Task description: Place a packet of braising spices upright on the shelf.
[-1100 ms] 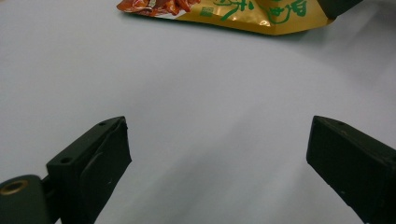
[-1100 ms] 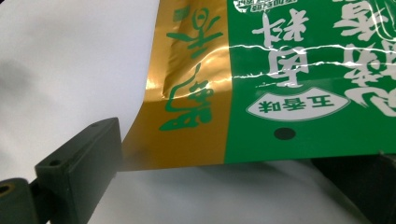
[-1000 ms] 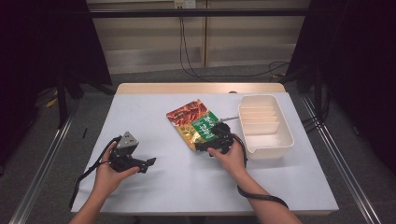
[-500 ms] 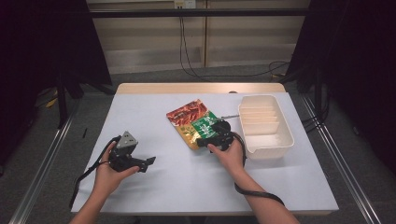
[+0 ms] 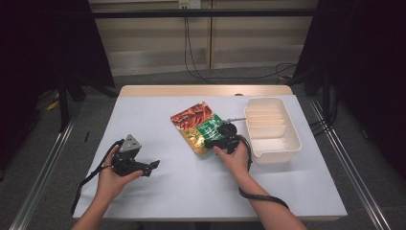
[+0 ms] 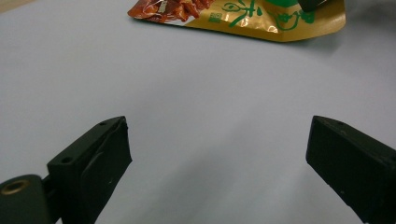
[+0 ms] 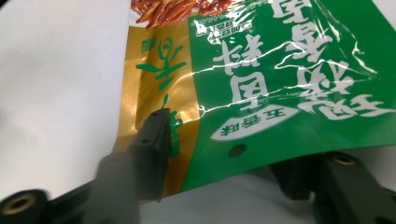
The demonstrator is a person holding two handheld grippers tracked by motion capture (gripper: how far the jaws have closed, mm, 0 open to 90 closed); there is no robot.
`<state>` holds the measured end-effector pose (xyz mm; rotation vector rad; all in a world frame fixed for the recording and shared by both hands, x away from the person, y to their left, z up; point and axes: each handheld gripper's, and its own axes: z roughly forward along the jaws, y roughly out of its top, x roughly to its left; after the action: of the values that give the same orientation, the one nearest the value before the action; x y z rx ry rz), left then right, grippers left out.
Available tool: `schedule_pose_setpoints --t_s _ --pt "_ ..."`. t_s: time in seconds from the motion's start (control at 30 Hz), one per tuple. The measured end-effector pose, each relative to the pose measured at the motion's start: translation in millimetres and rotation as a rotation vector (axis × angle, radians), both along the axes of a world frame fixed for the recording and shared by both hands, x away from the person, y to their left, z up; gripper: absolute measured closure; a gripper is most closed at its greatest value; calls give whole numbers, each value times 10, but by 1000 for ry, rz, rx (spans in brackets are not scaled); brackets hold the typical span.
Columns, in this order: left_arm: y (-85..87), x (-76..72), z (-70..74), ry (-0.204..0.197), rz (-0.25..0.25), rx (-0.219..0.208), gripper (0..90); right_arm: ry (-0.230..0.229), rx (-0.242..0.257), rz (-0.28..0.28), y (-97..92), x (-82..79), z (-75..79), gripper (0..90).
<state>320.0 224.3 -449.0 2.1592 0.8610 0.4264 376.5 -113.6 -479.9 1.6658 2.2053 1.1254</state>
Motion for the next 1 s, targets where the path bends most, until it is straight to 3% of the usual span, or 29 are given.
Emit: schedule_pose_setpoints --t_s 0.13,0.3,0.47,0.77,1.0 --pt "16 0 14 -8 3 4 65 11 14 -17 -32 8 -8 569" --pt "10 -8 15 -4 16 -7 66 19 18 -25 -30 13 -6 598" --pt "6 -10 10 -5 14 -14 66 42 55 -29 -29 26 -15 661" --pt "25 -8 29 -20 11 4 70 59 96 -48 -58 40 -25 781" --pt "27 -14 45 -28 14 12 73 55 80 -41 -69 40 37 883"
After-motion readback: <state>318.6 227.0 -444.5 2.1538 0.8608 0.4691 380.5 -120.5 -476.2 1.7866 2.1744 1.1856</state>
